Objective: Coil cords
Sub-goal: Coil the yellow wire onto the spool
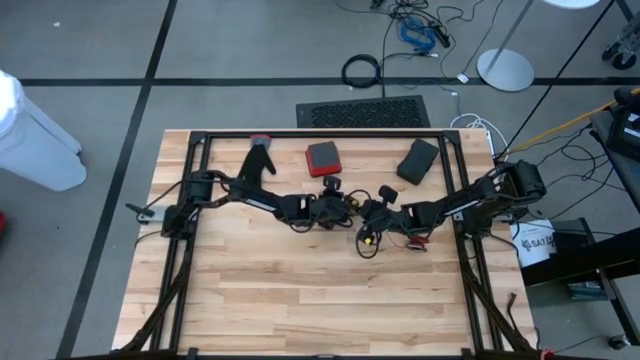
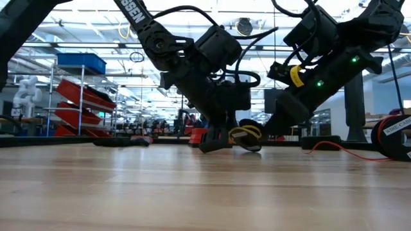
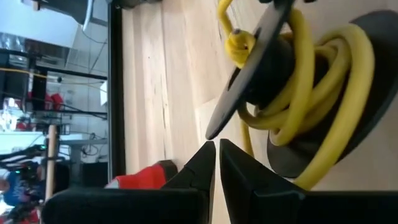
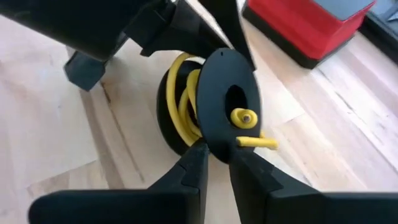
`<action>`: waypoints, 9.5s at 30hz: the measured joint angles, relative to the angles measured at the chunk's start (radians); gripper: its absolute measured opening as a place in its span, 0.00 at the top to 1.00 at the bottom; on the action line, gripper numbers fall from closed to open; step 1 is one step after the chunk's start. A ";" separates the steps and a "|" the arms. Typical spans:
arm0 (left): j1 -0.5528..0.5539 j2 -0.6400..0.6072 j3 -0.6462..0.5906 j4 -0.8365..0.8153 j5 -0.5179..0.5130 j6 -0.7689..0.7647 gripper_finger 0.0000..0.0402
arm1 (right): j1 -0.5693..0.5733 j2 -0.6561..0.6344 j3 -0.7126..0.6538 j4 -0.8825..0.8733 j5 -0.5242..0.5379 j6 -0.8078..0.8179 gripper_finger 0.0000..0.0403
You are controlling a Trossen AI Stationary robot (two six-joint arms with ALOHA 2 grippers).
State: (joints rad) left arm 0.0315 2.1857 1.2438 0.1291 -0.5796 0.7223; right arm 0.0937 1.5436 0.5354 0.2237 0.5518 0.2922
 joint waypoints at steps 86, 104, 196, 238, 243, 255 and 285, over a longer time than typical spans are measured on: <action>0.222 -0.175 -0.008 -0.082 0.927 -0.343 0.68 | 0.032 0.029 0.000 0.042 0.045 -0.134 1.00; 0.222 -0.130 -0.008 -0.033 0.918 -0.375 0.99 | 0.033 0.027 0.000 0.034 0.088 -0.138 1.00; 0.134 -0.208 -0.006 -0.297 0.844 -0.262 0.85 | -0.132 0.188 -0.108 0.461 -0.135 -0.313 0.80; -0.124 -0.264 -0.008 -0.294 0.395 -0.033 0.59 | -0.112 0.184 -0.108 0.399 -0.135 -0.209 1.00; -0.124 -0.201 -0.008 -0.272 0.423 -0.033 0.59 | -0.112 0.184 -0.109 0.399 -0.135 -0.207 1.00; -0.129 -0.176 -0.007 -0.164 0.355 0.011 0.59 | -0.112 0.185 -0.109 0.400 -0.137 -0.207 1.00; -0.095 -0.123 -0.004 -0.102 0.315 -0.025 0.92 | -0.085 0.181 -0.106 0.313 -0.111 -0.141 1.00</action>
State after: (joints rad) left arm -0.0639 2.0624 1.2400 0.0275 -0.2642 0.6971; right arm 0.0089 1.7246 0.4294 0.5366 0.4410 0.1515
